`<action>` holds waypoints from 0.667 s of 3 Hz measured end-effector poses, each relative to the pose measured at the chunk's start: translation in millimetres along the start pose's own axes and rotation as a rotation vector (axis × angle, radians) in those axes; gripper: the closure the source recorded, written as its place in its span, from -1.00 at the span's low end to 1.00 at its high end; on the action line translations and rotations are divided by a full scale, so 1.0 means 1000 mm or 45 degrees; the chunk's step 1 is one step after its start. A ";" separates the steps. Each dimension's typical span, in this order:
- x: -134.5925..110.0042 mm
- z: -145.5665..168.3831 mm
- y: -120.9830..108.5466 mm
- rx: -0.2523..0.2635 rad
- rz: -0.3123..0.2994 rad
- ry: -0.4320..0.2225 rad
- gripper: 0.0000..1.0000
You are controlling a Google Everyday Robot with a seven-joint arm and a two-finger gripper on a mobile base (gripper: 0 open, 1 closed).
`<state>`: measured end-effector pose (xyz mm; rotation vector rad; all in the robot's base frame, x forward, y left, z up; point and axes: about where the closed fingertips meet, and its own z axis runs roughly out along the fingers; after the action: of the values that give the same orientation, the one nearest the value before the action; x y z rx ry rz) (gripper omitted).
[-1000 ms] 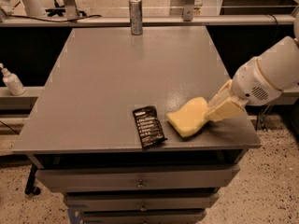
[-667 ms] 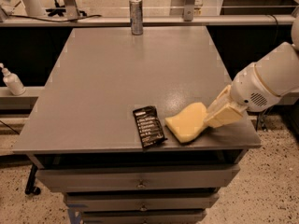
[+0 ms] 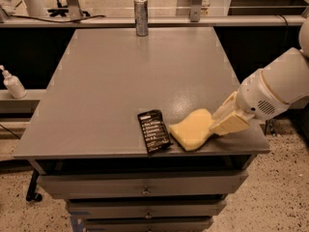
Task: Move sponge near rxbar chocolate
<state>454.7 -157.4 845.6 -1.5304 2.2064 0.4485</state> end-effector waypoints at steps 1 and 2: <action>0.000 0.000 0.002 -0.007 0.004 -0.004 -0.62; -0.001 0.000 0.002 -0.009 0.009 -0.011 -1.00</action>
Offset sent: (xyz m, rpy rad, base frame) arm -0.0016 -0.0017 0.0011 0.0214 0.0095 -0.0124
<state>452.9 -156.3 846.3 -1.5217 2.2069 0.4649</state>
